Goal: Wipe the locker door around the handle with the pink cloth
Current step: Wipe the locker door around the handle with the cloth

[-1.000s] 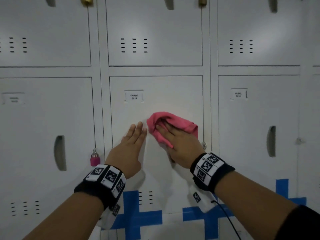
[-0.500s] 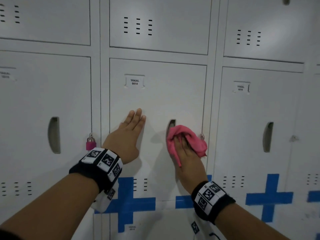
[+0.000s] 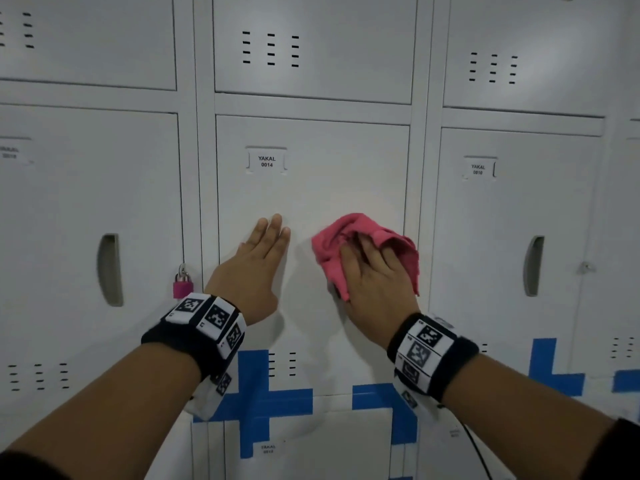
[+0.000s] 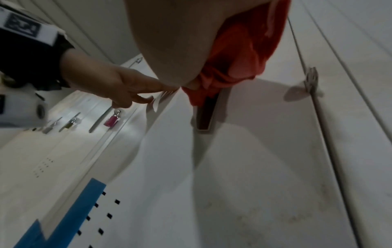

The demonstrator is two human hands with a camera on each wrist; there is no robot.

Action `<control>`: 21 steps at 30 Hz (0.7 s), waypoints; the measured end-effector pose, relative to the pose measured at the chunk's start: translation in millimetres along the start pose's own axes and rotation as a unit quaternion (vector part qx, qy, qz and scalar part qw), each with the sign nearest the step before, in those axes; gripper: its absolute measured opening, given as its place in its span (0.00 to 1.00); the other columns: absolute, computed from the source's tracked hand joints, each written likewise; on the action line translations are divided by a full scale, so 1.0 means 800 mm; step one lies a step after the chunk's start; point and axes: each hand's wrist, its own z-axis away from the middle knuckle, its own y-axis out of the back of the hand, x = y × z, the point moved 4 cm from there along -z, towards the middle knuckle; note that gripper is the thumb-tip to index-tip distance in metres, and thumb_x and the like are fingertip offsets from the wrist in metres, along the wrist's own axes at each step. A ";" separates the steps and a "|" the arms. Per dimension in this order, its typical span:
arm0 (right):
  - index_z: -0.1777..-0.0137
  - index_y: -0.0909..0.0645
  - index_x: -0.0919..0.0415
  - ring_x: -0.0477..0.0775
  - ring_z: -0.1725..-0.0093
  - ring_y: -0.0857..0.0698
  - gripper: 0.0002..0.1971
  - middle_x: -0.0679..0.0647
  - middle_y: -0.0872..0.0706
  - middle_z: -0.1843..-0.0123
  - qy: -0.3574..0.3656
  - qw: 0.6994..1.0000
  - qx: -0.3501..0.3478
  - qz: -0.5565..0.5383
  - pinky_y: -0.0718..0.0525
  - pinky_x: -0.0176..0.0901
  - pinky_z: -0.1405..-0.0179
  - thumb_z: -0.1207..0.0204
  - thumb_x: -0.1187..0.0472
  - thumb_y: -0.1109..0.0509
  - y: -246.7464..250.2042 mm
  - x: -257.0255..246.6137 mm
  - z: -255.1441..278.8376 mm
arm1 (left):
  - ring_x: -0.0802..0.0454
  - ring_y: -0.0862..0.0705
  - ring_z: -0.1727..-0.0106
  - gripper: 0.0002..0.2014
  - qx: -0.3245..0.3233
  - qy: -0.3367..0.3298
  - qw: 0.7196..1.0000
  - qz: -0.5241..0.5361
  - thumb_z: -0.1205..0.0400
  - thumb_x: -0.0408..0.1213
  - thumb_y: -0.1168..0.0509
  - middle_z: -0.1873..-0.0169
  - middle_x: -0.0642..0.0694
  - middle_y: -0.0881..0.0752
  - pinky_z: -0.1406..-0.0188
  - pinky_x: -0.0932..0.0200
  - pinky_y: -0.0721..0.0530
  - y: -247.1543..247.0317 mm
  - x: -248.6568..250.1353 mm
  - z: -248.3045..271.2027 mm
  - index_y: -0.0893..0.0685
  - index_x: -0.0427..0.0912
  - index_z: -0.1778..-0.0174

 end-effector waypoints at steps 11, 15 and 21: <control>0.32 0.20 0.65 0.57 0.35 0.19 0.28 0.54 0.11 0.43 0.080 0.985 -0.047 0.146 0.25 0.46 0.37 0.28 0.53 0.44 0.030 -0.016 -0.009 | 0.55 0.71 0.18 0.47 -0.006 0.006 1.000 -0.006 0.27 0.27 0.44 0.19 0.54 0.72 0.17 0.49 0.44 -0.004 0.001 -0.001 0.65 0.50 0.17; 0.31 0.23 0.67 0.61 0.28 0.28 0.21 0.56 0.18 0.35 0.123 0.976 -0.121 0.135 0.32 0.51 0.32 0.20 0.58 0.44 0.026 -0.025 -0.013 | 0.54 0.70 0.18 0.46 -0.010 0.004 1.000 -0.010 0.26 0.29 0.43 0.18 0.52 0.71 0.16 0.48 0.48 -0.003 0.002 -0.002 0.65 0.48 0.17; 0.34 0.28 0.66 0.61 0.38 0.23 0.18 0.58 0.14 0.45 0.116 0.975 -0.185 0.026 0.27 0.50 0.35 0.22 0.63 0.42 0.010 -0.032 0.000 | 0.55 0.69 0.18 0.47 -0.006 0.004 1.000 -0.010 0.26 0.28 0.42 0.18 0.52 0.71 0.16 0.49 0.46 -0.006 -0.001 -0.002 0.65 0.48 0.17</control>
